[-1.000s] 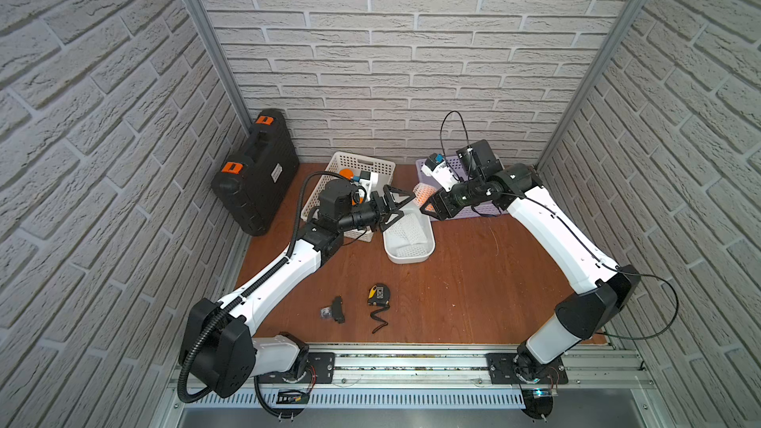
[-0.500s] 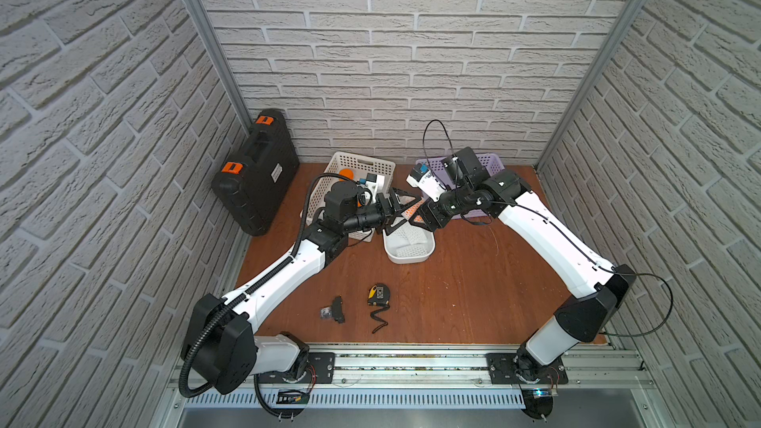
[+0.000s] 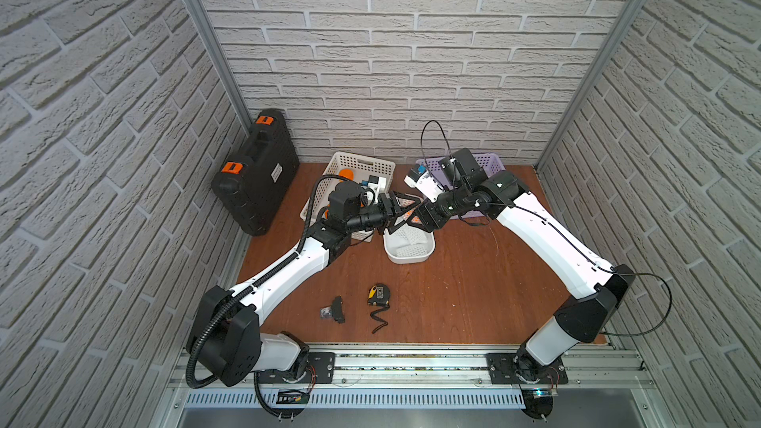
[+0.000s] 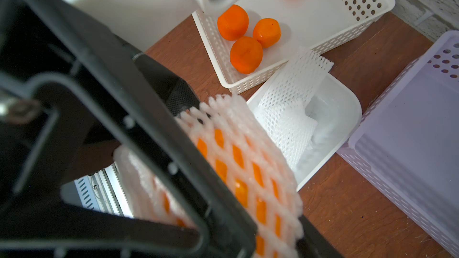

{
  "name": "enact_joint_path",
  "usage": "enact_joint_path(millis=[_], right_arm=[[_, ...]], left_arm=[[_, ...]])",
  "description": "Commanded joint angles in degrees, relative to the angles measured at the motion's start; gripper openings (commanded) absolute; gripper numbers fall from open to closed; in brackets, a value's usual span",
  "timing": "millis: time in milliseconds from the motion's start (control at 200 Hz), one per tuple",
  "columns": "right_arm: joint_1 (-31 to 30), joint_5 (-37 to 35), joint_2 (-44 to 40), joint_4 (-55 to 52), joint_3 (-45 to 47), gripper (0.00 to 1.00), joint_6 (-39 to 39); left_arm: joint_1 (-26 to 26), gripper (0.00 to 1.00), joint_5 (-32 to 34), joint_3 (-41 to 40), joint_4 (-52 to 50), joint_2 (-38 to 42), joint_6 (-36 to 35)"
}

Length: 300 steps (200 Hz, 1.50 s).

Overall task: Remove foam nets from oranges
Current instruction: Remove the foam net from the orange.

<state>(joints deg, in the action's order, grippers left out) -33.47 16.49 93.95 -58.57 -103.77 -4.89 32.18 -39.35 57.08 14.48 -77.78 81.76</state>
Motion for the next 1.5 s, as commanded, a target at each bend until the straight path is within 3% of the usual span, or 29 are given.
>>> enact_joint_path(millis=[0,195,380,610,795,1065,1215,1305,1495], right_arm=[[-0.41,-0.42,0.89,1.12,-1.42,0.69,0.83],[-0.38,0.29,1.67,0.29,-2.29,0.69,0.93],[-0.37,0.47,1.56,-0.31,-2.29,0.70,0.67],[-0.40,-0.19,1.33,-1.11,-2.14,0.71,0.59],[-0.38,-0.67,-0.06,1.05,-0.51,0.80,2.12],[-0.35,0.09,-3.93,6.40,3.95,0.91,7.00],[-0.31,-1.32,-9.61,11.03,9.56,0.91,10.34],[0.15,-6.48,-15.76,16.84,16.27,0.91,15.91],[4.99,-4.02,-26.11,28.25,30.67,0.77,29.50]], left_arm=[[0.59,0.72,-1.63,-0.43,2.66,-1.11,0.33],[0.96,0.75,-2.47,-0.36,0.85,-2.12,-0.81],[0.89,0.67,-2.35,-0.72,1.28,-1.91,-0.92],[0.52,0.46,-1.57,-1.15,1.08,-1.03,-1.17],[0.09,0.37,-1.20,-1.44,1.08,-0.56,-0.99],[-2.23,0.36,-1.12,-3.10,4.04,0.71,0.95],[-4.21,0.35,-1.88,-4.27,6.49,1.21,2.43],[-5.20,0.35,-1.85,-5.07,7.91,1.71,2.83],[-5.83,0.35,-1.71,-6.41,12.89,1.44,5.17]])
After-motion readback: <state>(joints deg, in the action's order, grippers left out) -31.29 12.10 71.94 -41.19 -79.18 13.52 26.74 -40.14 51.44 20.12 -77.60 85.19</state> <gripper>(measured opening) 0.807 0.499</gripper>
